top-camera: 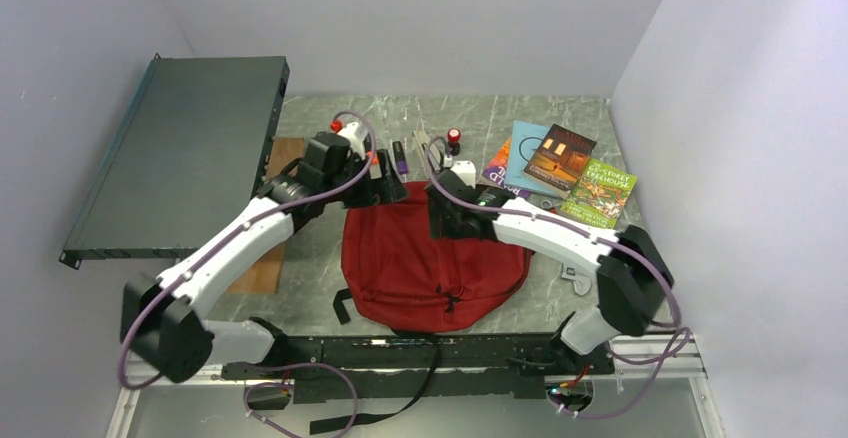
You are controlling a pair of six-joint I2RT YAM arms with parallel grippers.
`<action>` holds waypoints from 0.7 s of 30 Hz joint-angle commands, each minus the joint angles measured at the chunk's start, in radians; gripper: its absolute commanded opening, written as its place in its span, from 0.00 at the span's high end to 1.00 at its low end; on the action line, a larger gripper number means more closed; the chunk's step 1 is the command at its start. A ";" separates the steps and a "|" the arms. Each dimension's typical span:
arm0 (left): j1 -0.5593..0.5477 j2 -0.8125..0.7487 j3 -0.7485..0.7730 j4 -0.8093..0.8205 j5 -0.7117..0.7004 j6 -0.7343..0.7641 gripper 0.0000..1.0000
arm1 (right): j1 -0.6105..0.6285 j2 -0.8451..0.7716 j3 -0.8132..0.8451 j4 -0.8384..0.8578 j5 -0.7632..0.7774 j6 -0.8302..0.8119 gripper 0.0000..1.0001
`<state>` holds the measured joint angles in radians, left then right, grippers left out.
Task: Pack the student bag
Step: Unzip the student bag at the center of the board.
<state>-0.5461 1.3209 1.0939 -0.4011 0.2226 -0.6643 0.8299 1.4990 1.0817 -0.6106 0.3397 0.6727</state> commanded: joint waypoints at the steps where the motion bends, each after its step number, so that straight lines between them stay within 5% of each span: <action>1: 0.003 -0.110 -0.078 -0.172 -0.143 0.084 0.00 | 0.033 0.114 0.081 -0.002 0.063 -0.023 0.30; 5: -0.007 -0.167 -0.151 -0.114 -0.082 0.047 0.00 | 0.040 0.186 0.106 -0.006 0.080 -0.051 0.40; 9: -0.100 -0.118 -0.143 -0.070 -0.091 0.023 0.00 | 0.027 0.128 0.005 0.025 0.078 -0.078 0.79; 12: -0.175 -0.032 -0.113 -0.044 -0.099 0.008 0.02 | -0.017 0.014 -0.137 0.155 -0.075 -0.108 0.97; 21: -0.239 0.234 -0.035 0.063 -0.084 -0.020 0.26 | -0.216 -0.069 -0.493 0.768 -0.666 0.008 1.00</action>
<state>-0.7765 1.4845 0.9787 -0.4152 0.1341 -0.6704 0.6704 1.4185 0.6827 -0.1539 -0.0135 0.5972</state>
